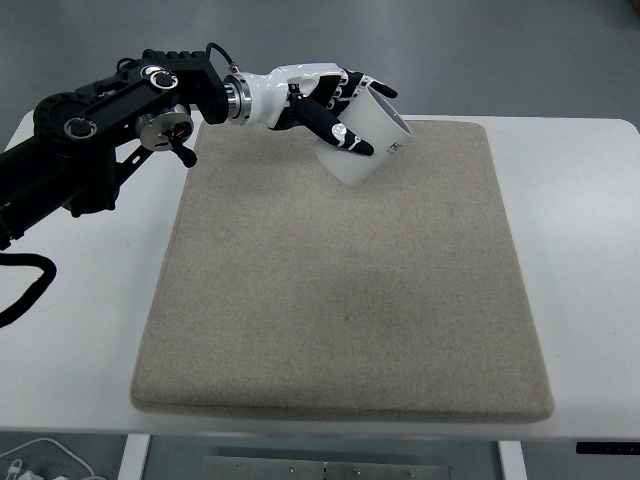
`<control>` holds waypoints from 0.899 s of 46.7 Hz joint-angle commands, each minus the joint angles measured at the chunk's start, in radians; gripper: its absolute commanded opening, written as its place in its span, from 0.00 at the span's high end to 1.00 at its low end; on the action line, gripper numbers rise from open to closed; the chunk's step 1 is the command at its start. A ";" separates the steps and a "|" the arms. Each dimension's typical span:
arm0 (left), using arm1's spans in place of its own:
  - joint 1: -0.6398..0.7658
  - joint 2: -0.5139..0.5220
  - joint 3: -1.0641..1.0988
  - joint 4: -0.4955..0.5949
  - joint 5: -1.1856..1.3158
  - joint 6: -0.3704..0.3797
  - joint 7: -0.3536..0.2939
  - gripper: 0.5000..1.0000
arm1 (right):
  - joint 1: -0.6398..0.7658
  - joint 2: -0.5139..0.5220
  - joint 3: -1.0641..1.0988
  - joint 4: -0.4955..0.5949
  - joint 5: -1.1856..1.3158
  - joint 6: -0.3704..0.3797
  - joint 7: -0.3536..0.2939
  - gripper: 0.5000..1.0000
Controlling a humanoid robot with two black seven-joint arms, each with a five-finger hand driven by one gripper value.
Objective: Flip white cup upright
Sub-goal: 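Lift the cup with the left hand and rotate it opening-up, then lower the upright cup onto the mat with the left hand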
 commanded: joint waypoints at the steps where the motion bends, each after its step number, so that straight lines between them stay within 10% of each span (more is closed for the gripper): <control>1: 0.040 -0.001 -0.058 0.011 0.002 -0.019 -0.036 1.00 | 0.000 0.000 0.000 0.000 0.000 0.000 0.000 0.14; 42: 0.194 -0.011 -0.076 0.178 0.016 -0.019 -0.695 1.00 | 0.000 0.000 0.000 0.000 0.000 0.000 0.000 0.14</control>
